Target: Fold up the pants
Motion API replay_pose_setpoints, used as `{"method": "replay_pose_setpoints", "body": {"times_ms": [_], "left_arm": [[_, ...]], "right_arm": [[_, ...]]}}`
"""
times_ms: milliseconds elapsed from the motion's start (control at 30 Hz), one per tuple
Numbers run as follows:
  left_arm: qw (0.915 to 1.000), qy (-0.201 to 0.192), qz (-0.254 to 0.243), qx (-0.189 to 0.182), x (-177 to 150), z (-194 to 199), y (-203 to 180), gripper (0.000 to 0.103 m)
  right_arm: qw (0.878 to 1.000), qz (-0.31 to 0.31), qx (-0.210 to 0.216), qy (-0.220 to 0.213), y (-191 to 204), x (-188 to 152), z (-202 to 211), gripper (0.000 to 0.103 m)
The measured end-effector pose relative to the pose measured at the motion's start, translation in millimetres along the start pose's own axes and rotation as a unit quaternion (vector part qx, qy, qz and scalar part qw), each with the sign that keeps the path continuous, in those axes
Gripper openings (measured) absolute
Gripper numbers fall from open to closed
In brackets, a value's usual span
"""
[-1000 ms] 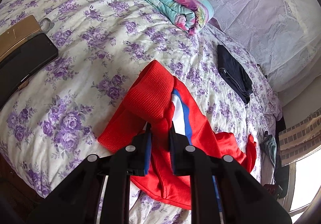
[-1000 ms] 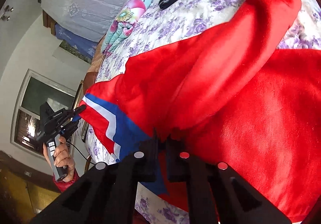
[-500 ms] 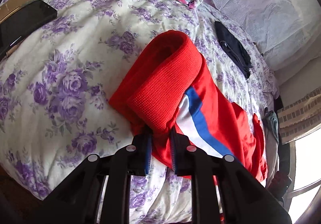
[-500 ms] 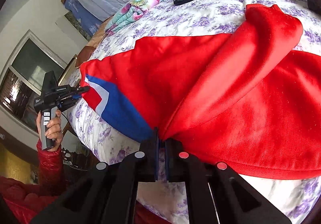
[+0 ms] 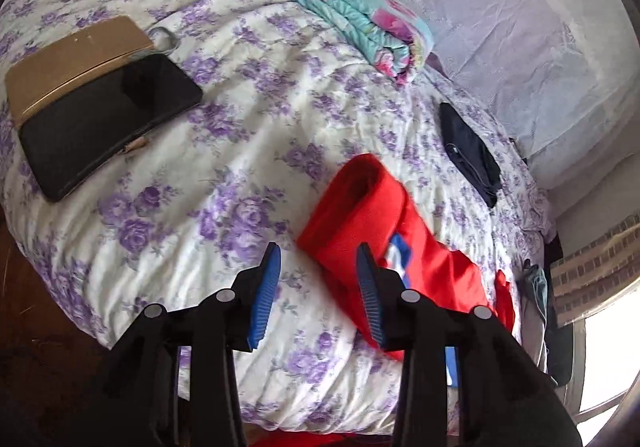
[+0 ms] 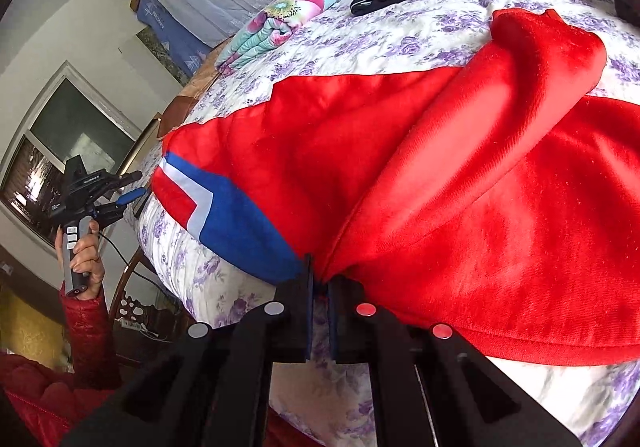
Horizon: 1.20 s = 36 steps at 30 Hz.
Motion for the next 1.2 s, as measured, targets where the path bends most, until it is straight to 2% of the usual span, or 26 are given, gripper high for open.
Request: {"method": "replay_pose_setpoints", "body": {"times_ms": [67,133,167,200,233,267,300,333,400,500,533,567,600,633,667,700,767,800,833,900,933,967,1033,1067,1133,1200], "left_arm": [[0.9989,0.013,-0.042,-0.014,-3,-12,-32,0.037],[0.9944,0.039,-0.091,-0.036,-12,-35,-69,0.039],[0.9919,0.049,-0.112,-0.034,-15,-47,-82,0.04],[0.9893,0.055,-0.134,-0.018,-17,-62,-89,0.043],[0.9866,0.059,-0.152,0.004,-17,-75,-88,0.049],[0.9832,0.062,-0.168,0.038,-15,-90,-80,0.054],[0.9796,0.069,-0.172,0.079,-13,-105,-62,0.054],[0.9783,0.077,-0.165,0.099,-12,-118,-43,0.05],[0.9754,0.047,-0.193,0.095,-12,-117,-39,0.049],[0.9623,0.033,-0.233,0.136,-22,-107,-48,0.05],[0.9603,0.026,-0.244,0.133,-26,-101,-54,0.053],[0.9595,0.021,-0.255,0.119,-29,-96,-63,0.06],[0.9602,0.016,-0.262,0.097,-32,-91,-74,0.064],[0.9606,0.007,-0.266,0.08,-32,-88,-84,0.073],[0.9604,-0.003,-0.269,0.072,-31,-85,-91,0.085],[0.9598,-0.01,-0.273,0.067,-30,-85,-97,0.089],[0.9584,-0.007,-0.28,0.058,-31,-97,-107,0.09],[0.9592,0.003,-0.277,0.056,-34,-107,-109,0.09],[0.9613,0.015,-0.27,0.054,-37,-118,-108,0.09],[0.9632,0.036,-0.262,0.048,-49,-141,-107,0.09],[0.961,0.045,-0.267,0.054,-56,-153,-103,0.092],[0.9568,0.052,-0.276,0.075,-62,-166,-95,0.098],[0.9436,0.077,-0.296,0.127,-70,-183,-80,0.098],[0.9401,0.075,-0.307,0.126,-68,-182,-84,0.098],[0.946,0.071,-0.295,0.114,-66,-180,-80,0.098],[0.9462,0.069,-0.296,0.111,-66,-178,-80,0.098]], "right_arm": [[1.0,0.001,-0.002,-0.002,1,0,0,0.005],[1.0,0.003,-0.003,-0.004,1,0,1,0.005],[1.0,0.002,-0.004,-0.005,1,0,1,0.005],[1.0,0.001,-0.004,-0.005,0,0,1,0.005],[1.0,0.0,-0.004,-0.007,0,0,1,0.005],[1.0,0.0,-0.004,-0.008,1,0,1,0.005],[1.0,0.0,-0.003,-0.009,0,-1,1,0.005],[1.0,0.0,-0.001,-0.01,0,-1,2,0.006],[1.0,0.003,0.0,-0.009,1,-2,3,0.007],[1.0,0.01,0.002,0.005,2,-2,14,0.013],[1.0,0.012,-0.002,0.007,0,-1,22,0.015],[1.0,0.016,-0.011,-0.003,-3,3,33,0.017],[0.999,0.02,-0.026,-0.02,-8,8,45,0.017],[0.998,0.023,-0.047,-0.04,-13,16,57,0.018],[0.996,0.024,-0.069,-0.06,-19,27,67,0.018],[0.992,0.026,-0.095,-0.08,-25,39,75,0.021],[0.98,0.03,-0.159,-0.115,-36,68,79,0.031],[0.974,0.038,-0.183,-0.132,-37,85,76,0.041],[0.969,0.045,-0.198,-0.139,-39,100,68,0.046],[0.967,0.051,-0.214,-0.133,-41,127,40,0.047],[0.968,0.046,-0.212,-0.123,-44,137,25,0.047],[0.971,0.04,-0.211,-0.107,-46,144,8,0.047],[0.969,0.035,-0.232,-0.076,-58,153,-22,0.047],[0.963,0.031,-0.258,-0.068,-70,155,-31,0.047],[0.951,0.022,-0.304,-0.06,-95,155,-38,0.047],[0.946,0.015,-0.32,-0.049,-113,148,-40,0.047]]}}
Point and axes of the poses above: each gripper's, at about its wrist camera, not at the fingertips, and z roughly against the way its jaws point, y to its left, x to its top, the point moved 10 cm from there along -z, roughly the way its jaws point, and after that the axes turned 15 degrees about -x, right-handed, at the moved point
